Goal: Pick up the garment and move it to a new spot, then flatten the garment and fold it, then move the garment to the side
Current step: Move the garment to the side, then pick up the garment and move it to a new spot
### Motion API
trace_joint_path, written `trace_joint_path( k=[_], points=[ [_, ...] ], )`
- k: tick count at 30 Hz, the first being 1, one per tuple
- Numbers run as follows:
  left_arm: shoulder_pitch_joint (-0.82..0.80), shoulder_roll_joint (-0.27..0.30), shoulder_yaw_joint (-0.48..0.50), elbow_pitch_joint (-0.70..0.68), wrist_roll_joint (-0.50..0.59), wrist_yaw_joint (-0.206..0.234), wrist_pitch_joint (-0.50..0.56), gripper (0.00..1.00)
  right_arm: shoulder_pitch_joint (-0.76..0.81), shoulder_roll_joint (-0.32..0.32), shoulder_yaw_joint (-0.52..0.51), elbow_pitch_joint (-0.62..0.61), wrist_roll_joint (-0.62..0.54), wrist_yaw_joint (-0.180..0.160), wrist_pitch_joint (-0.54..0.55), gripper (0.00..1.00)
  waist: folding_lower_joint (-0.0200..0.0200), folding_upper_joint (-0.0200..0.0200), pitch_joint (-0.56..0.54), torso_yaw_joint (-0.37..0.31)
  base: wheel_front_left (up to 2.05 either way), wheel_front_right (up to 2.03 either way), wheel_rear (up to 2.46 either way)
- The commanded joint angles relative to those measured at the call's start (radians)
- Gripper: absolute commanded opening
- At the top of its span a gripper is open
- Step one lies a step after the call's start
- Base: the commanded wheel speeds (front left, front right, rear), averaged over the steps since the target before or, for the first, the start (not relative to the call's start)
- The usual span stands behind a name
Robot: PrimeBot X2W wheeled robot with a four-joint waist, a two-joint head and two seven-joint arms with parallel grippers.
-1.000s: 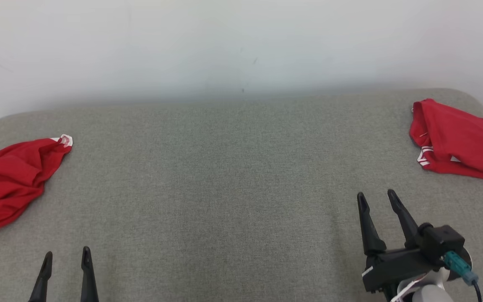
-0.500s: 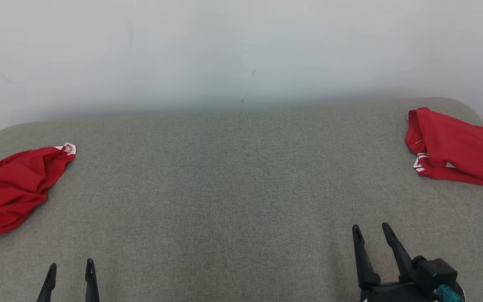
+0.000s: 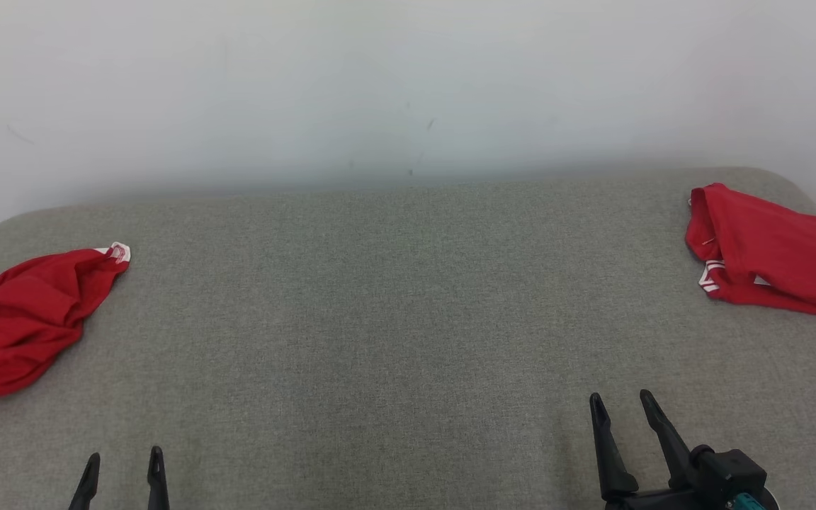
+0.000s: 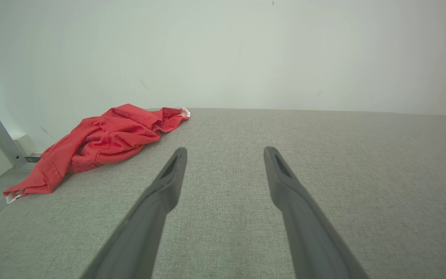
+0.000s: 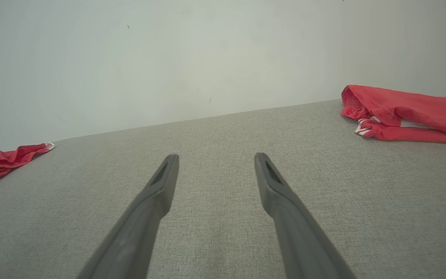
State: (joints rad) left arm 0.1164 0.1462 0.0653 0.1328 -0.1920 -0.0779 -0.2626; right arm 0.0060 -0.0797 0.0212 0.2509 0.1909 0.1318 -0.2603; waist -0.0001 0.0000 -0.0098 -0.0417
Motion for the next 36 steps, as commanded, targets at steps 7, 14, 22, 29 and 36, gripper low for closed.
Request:
trace_joint_path(
  k=[7, 14, 22, 29, 36],
  points=[
    [0.009, -0.003, 0.004, 0.004, 0.006, 0.001, -0.003, 1.00, 0.010, 0.003, -0.004, 0.006, -0.005, -0.003, -0.006, 1.00, 0.0001, 0.0000, -0.002, 0.002, 0.00, 0.00, 0.00],
    [0.000, -0.002, 0.006, 0.014, 0.008, 0.002, -0.003, 1.00, 0.011, 0.003, -0.005, 0.009, 0.001, -0.003, -0.005, 1.00, 0.0001, 0.0000, -0.005, 0.045, 0.00, 0.00, 0.00],
    [-0.004, 0.013, 0.011, 0.027, 0.004, 0.007, -0.003, 1.00, 0.028, 0.013, 0.008, 0.015, 0.016, -0.003, -0.005, 1.00, 0.0001, 0.0000, -0.012, 0.176, 0.00, 0.00, 0.00],
    [0.013, 0.017, 0.016, 0.030, -0.008, 0.015, -0.002, 1.00, 0.029, 0.017, 0.010, 0.014, 0.018, -0.003, -0.006, 1.00, 0.0001, 0.0000, -0.013, 0.300, 0.00, 0.00, 0.00],
    [0.010, 0.027, 0.025, 0.023, -0.018, 0.023, 0.000, 1.00, 0.024, 0.019, 0.012, 0.012, 0.016, -0.003, -0.005, 1.00, 0.0001, 0.0000, 0.000, 0.409, 0.00, 0.00, 0.00]
  ],
)
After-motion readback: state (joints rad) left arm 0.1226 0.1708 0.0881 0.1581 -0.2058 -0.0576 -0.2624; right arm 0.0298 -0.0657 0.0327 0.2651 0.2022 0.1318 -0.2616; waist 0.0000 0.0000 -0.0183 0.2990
